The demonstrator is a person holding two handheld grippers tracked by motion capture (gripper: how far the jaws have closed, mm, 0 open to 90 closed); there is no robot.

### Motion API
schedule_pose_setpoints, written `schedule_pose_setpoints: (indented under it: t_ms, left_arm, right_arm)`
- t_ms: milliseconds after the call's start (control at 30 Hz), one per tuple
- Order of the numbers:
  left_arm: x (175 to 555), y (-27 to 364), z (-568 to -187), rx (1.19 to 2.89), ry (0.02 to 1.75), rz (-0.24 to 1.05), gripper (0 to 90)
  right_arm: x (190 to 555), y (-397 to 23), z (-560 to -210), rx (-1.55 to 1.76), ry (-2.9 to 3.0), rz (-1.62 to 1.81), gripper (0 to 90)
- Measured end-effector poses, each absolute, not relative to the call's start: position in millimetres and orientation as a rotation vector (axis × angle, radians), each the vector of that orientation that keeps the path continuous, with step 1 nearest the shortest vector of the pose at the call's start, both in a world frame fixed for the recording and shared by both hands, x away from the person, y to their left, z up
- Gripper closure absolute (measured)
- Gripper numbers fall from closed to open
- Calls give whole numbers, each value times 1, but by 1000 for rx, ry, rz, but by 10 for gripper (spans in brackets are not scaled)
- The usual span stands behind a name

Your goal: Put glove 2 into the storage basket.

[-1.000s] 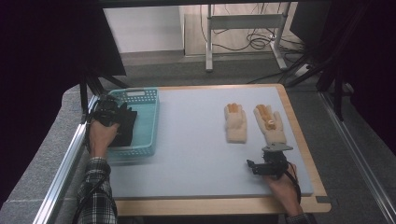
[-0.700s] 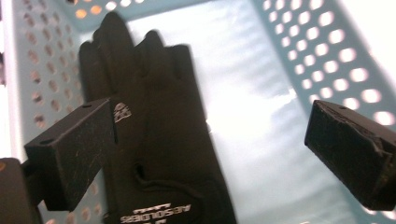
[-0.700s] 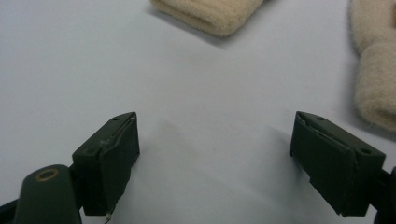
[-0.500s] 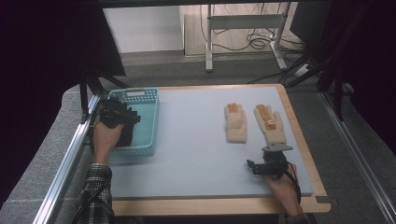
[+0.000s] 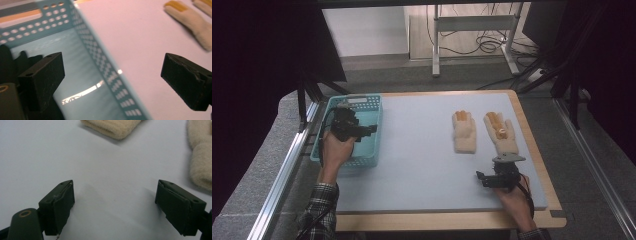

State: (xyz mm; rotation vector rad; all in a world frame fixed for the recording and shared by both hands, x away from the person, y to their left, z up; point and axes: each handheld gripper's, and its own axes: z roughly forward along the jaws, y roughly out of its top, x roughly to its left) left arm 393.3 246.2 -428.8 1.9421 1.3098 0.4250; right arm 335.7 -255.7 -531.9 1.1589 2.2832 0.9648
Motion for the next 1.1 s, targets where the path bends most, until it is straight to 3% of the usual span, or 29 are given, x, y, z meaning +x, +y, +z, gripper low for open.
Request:
schedule_pose_setpoints:
  t_ms: [733, 1100]
  left_arm:
    - [339, 154, -440, 2055, 966, 459, 13]
    - [309, 127, -475, 2110, 910, 475, 13]
  right_arm:
    - [336, -256, -532, 1158, 2284, 966, 153]
    - [336, -256, -532, 1159, 2283, 964, 154]
